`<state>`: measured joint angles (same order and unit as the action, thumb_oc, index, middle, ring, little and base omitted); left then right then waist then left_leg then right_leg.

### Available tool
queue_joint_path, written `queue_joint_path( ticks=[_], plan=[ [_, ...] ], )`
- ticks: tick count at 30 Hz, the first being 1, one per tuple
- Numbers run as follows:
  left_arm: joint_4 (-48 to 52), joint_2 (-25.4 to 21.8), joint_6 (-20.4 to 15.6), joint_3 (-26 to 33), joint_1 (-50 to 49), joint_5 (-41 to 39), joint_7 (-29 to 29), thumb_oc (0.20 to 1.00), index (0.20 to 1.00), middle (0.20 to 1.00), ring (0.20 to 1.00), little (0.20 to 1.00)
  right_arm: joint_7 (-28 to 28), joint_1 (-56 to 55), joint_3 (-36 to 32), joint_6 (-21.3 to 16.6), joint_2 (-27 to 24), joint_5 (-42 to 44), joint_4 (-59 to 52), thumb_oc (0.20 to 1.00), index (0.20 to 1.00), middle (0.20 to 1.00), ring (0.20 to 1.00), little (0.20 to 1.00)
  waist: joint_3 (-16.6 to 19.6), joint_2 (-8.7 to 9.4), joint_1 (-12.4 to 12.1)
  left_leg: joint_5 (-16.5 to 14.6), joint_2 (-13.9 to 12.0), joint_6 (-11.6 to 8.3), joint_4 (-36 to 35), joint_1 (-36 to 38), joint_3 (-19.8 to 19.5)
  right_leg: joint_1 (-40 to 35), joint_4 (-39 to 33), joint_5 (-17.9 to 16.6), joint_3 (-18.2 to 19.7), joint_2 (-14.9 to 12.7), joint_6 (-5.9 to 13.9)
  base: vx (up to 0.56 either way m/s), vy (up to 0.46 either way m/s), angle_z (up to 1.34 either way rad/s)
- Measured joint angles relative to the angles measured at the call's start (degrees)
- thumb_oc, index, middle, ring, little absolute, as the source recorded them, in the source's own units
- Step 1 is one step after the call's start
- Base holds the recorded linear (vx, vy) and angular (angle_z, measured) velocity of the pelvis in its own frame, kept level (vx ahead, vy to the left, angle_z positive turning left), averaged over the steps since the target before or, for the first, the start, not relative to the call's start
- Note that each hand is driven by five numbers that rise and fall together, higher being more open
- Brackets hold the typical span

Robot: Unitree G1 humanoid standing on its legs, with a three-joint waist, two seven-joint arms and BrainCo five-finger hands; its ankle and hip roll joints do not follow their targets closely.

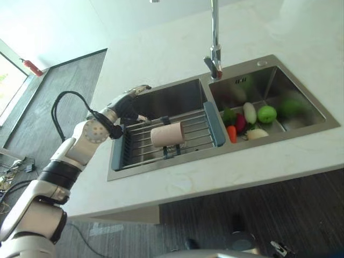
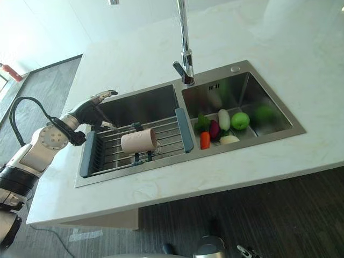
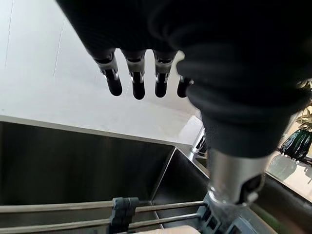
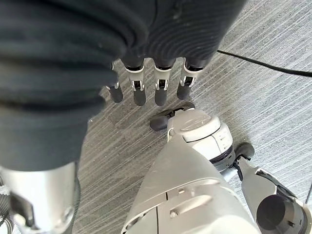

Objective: Place the dishes in the dishwasher.

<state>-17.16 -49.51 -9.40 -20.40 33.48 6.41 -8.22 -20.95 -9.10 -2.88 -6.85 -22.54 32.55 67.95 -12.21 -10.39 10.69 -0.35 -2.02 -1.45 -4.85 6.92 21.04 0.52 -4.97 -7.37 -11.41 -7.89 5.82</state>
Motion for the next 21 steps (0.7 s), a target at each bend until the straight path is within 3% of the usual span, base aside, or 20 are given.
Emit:
queue_joint_path(
  ticks=[6,21],
  plan=[
    [-0.33,-0.01,-0.01,-4.11,1.5,1.56,-2.91,1.0,1.0,1.0,1.0,1.0,-0.07,1.74,-0.41,0.05,-1.26,0.07,-0.47,1.0,1.0,1.0,1.0,1.0,-1.95,-0.69,0.17,-0.08,0.35,0.09,-0.01,-0.55,-0.42,1.03,0.0,-0.19,0.96,-0.26,0.3,0.0,0.049,-0.07],
    [-2.57,1.56,1.33,-8.97,3.45,1.59,-5.48,1.0,1.0,1.0,1.0,1.0,-1.02,5.05,0.05,0.16,-1.61,0.21,-1.24,1.0,1.0,1.0,1.0,1.0,-4.85,1.15,1.31,0.01,0.47,0.2,0.02,-2.04,-0.34,2.76,0.02,-0.77,1.26,-0.29,-0.04,-0.02,0.001,-0.01]
  ],
)
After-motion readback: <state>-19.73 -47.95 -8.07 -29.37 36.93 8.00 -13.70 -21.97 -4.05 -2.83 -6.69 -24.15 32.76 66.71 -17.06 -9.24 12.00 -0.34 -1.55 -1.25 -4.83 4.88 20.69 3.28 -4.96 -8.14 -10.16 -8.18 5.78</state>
